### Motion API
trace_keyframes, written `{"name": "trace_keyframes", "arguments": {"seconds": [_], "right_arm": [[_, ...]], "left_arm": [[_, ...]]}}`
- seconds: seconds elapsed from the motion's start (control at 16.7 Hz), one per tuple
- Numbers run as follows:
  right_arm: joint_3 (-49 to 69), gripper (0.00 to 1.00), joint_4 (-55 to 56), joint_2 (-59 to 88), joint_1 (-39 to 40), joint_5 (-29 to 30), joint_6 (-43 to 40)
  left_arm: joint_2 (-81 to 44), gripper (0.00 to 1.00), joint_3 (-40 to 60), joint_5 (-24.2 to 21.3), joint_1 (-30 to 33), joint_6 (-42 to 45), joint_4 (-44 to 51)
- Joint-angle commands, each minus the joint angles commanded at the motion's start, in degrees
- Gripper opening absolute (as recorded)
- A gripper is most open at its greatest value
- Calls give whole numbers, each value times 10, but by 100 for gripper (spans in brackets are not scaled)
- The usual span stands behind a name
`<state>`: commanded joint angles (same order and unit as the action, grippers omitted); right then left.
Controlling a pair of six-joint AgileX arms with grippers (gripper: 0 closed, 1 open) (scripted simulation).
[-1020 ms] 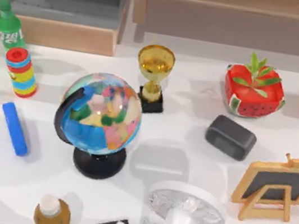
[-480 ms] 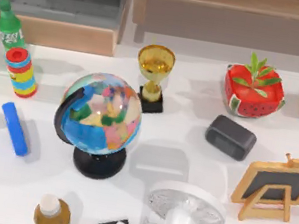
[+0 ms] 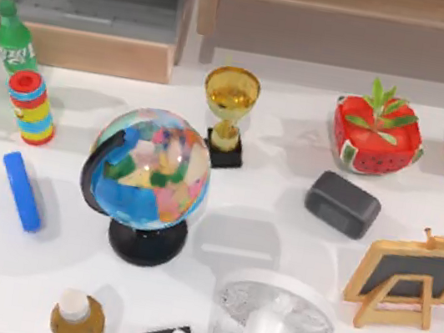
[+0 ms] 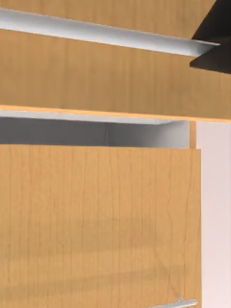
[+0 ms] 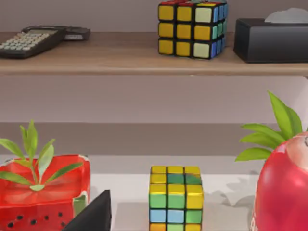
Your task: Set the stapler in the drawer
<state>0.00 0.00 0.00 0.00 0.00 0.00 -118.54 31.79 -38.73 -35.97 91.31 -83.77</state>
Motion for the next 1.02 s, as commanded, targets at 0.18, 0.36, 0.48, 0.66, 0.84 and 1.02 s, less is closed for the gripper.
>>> {"name": "trace_keyframes", "arguments": {"seconds": [0.18,0.36,0.48,0.66,0.84,1.02], "right_arm": [[0,100,0,0,0,0,0],[0,100,0,0,0,0,0],[0,100,0,0,0,0,0],[0,100,0,0,0,0,0],[0,100,0,0,0,0,0],[0,100,0,0,0,0,0]], "left_arm": [[17,0,-38,-24,-25,1,-24],[19,0,-41,-27,-28,1,-27],[19,8,-41,-27,-28,1,-27],[19,30,-41,-27,-28,1,-27],[19,53,-41,-27,-28,1,-27],[19,75,-41,-27,-28,1,-27]]}}
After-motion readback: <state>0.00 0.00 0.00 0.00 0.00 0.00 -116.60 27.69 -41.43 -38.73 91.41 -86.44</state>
